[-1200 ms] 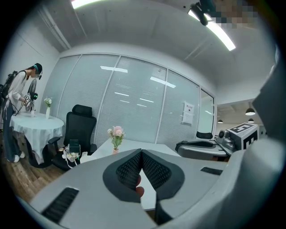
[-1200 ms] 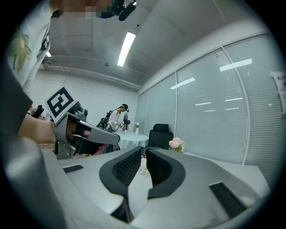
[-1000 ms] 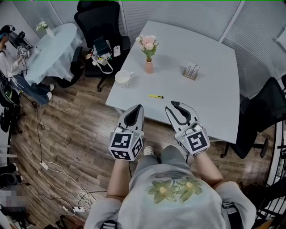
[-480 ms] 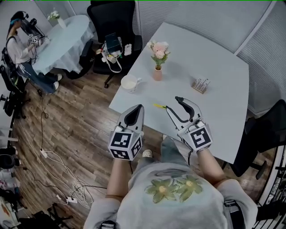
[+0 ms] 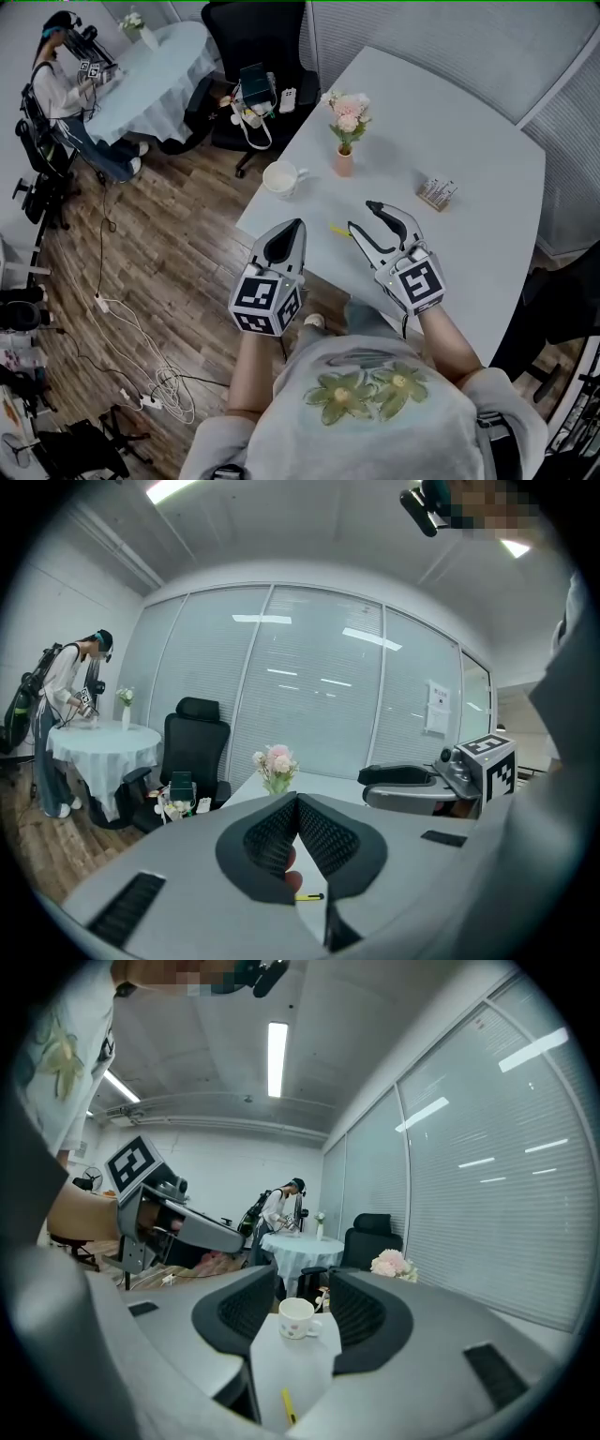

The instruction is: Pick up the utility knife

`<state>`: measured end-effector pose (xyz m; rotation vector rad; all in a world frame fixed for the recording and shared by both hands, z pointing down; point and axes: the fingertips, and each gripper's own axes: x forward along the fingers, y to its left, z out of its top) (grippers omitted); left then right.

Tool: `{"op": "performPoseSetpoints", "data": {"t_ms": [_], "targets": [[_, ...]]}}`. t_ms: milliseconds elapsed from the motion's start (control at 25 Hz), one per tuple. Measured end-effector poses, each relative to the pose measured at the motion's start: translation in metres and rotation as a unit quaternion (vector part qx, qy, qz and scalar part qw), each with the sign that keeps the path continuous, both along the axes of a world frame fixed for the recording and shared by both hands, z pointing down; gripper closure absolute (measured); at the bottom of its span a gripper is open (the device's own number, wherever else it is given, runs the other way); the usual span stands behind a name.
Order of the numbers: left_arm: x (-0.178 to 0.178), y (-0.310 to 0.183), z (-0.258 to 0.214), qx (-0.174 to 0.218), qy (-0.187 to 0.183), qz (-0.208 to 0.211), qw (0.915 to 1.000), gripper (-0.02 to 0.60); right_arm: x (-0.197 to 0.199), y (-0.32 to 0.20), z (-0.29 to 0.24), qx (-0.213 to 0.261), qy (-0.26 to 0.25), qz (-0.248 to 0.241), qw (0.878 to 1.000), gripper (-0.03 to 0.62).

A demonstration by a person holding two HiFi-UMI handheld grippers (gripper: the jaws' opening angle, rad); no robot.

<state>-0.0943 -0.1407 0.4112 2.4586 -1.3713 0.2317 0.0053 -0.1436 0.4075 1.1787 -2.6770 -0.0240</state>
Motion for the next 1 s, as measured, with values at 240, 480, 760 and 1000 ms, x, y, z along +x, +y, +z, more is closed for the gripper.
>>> {"op": "performPoseSetpoints", "data": {"t_ms": [240,480,760,1000], "targets": [[-0.002,-0.01,0.008,-0.005,-0.004,-0.028,0.9996,0.58,0.0,-0.015,0.017,-0.015,0.002,-0.029,0.999,0.403],[0.001,-0.015,0.016,-0.01,-0.01,-0.046,0.9988,0.58,-0.003,-0.024,0.037,-0.032,0.005,-0.062,0.998,0.404],[-0.009,-0.016,0.025,-0.026,-0.012,-0.07,0.9971,0.58,-0.007,-0.026,0.065,-0.064,0.022,-0.081,0.994,0.407],[-0.01,-0.015,0.035,-0.038,-0.016,-0.084,0.9956,0.58,-0.008,-0.025,0.09,-0.087,0.035,-0.096,0.991,0.407]]}}
